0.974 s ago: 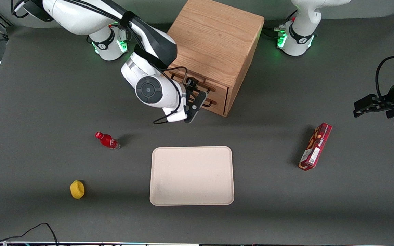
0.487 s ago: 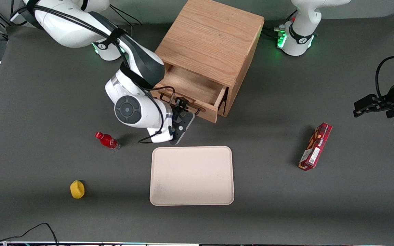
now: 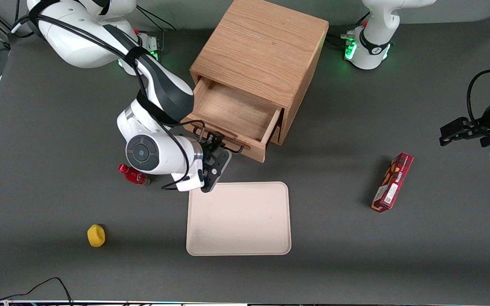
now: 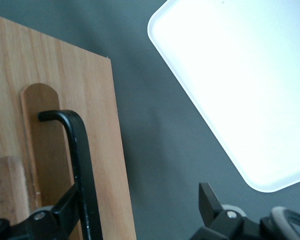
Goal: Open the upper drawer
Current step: 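Pull the upper drawer outward from the cabinet with the right gripper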
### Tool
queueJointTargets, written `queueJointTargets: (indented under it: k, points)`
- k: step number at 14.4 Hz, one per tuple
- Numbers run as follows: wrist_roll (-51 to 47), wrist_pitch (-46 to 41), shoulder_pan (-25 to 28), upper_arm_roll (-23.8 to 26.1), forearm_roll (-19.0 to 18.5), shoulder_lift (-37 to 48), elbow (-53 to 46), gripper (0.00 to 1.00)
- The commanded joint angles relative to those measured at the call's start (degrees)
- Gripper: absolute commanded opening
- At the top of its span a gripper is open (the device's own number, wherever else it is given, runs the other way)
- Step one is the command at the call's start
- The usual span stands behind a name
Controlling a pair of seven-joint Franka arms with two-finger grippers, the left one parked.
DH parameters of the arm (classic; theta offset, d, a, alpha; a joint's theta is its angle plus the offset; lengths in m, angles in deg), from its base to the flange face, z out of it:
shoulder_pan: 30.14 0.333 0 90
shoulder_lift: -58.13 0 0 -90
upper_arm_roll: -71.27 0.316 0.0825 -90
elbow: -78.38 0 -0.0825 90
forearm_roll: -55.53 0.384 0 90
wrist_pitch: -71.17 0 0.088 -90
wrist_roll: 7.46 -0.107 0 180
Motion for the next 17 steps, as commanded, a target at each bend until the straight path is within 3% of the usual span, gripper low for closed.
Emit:
queueJointTargets:
  k: [1,7,17]
  points:
    - [3.2,-1.3,0.6,-0.7,-1.5,-1.9,-3.5,1.0]
    - [6.3,-1.3,0.8,-3.5,-1.4,-4.9,-8.8,1.0]
    - [23.1,-1.5,-0.2,-7.1,-1.1,-5.2,-13.3,1.0]
